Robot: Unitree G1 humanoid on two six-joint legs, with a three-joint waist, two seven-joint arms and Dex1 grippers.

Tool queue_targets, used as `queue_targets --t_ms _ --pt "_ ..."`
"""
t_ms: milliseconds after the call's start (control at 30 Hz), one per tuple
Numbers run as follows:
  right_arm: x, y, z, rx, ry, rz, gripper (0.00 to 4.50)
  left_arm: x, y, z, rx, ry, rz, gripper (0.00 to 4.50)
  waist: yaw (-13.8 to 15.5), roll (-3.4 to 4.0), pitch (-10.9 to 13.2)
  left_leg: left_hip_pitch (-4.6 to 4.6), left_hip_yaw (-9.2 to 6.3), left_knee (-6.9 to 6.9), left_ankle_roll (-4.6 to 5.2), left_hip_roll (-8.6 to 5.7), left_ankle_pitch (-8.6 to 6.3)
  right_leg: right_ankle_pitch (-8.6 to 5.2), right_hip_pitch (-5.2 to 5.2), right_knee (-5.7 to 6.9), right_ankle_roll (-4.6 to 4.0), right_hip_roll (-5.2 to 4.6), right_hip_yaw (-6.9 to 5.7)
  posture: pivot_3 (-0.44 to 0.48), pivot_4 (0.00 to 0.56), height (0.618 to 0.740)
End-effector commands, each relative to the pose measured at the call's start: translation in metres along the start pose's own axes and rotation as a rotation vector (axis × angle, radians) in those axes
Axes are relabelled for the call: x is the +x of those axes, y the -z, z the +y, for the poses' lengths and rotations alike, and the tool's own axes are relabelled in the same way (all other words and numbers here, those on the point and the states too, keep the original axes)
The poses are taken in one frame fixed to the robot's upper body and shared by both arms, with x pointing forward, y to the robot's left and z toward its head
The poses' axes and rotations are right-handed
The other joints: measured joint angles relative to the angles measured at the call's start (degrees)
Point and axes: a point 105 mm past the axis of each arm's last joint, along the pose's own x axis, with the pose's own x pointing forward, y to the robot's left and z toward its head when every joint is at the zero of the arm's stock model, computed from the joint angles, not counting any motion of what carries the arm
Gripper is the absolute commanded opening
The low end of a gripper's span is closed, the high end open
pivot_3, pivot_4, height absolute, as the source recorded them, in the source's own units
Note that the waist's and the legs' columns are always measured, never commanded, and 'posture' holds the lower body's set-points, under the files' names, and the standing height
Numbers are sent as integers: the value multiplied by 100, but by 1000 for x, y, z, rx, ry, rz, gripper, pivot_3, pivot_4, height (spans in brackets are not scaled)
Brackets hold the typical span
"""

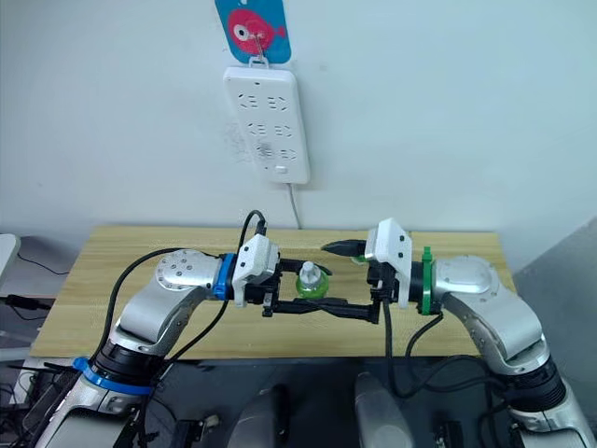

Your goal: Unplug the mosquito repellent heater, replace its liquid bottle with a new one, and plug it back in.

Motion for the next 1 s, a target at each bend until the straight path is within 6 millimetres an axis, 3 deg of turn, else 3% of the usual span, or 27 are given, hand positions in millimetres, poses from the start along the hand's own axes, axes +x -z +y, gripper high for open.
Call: queue_targets --t_ms 33,167,333,500,767,900,1000 --pt "11 -4 -3 -29 67 -16 4500 3 -5 -2 32 15 -15 2327 -32 0 0 0 1 0 0 0 0 0 0 0 0 0 1 -228 226 736" --pt "16 2 -7 -26 107 -3 4500 4 -5 -4 31 20 -18 2327 -42 0 0 0 4 0 0 0 0 0 0 -1 0 -1 4 -226 223 736" --pt "-10 6 -17 2 137 36 4500 1 -3 -5 25 11 -9 2327 -37 0 0 -1 4 -3 0 -1 0 0 0 -2 0 -2 3 -221 225 736" --pt "-28 4 -4 3 50 82 4500 -4 -1 -4 10 -15 -2 2327 -37 0 0 -1 5 -5 0 -1 0 -1 0 -4 1 -2 4 -225 228 736" --pt "4 -7 6 10 72 6 4500 -3 -1 -4 10 -20 -2 2327 -103 0 0 12 16 -4 0 4 0 -1 2 0 0 4 16 -222 230 736" --pt "20 -5 -2 -4 132 -7 4500 0 -2 -5 12 -15 -6 2327 -101 0 0 9 19 -4 0 2 0 -1 2 -6 1 1 17 -220 227 736" --pt "19 -2 -12 -5 182 -3 4500 1 -2 -6 12 -14 -8 2327 -88 0 0 10 18 -6 0 3 0 -1 2 -6 1 1 15 -217 228 736"
